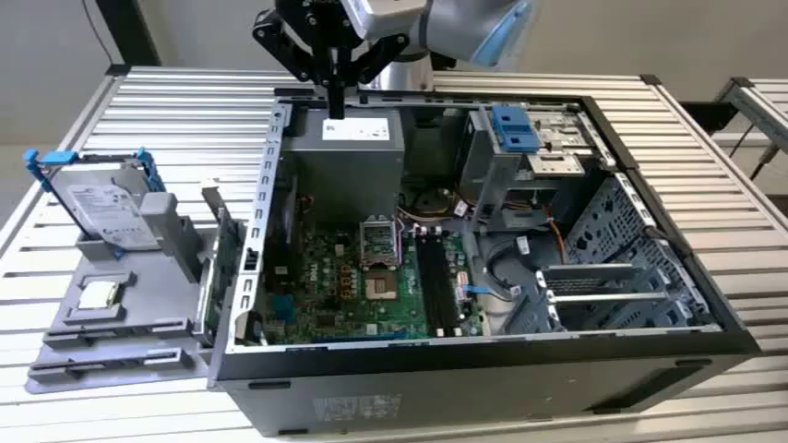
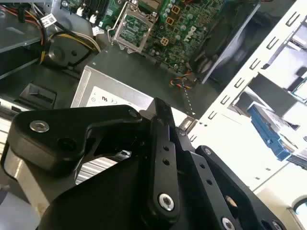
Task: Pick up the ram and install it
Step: 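Reach for the ram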
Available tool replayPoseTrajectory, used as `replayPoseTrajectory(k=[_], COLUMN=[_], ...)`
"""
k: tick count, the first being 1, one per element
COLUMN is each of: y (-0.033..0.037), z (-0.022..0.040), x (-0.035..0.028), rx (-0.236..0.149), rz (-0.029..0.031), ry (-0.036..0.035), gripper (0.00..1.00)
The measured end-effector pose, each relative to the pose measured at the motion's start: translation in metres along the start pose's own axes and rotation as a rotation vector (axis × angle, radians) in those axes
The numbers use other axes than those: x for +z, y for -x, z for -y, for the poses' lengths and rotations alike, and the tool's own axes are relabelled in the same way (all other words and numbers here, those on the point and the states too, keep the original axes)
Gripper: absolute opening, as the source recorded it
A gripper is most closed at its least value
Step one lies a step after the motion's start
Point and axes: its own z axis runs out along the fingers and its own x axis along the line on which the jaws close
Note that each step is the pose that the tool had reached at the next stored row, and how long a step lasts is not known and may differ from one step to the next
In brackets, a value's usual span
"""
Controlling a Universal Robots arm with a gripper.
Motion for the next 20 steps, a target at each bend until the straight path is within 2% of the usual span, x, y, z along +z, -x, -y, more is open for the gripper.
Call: replayPoseTrajectory(k=[17, 20], y=[0.0000, -0.0019], z=[0.0000, 0.0001], x=[0.0000, -0.0001], rx=[0.000, 0.000], rz=[0.0000, -0.0001], ry=[0.0000, -0.0001], gripper=[0.00, 0.00])
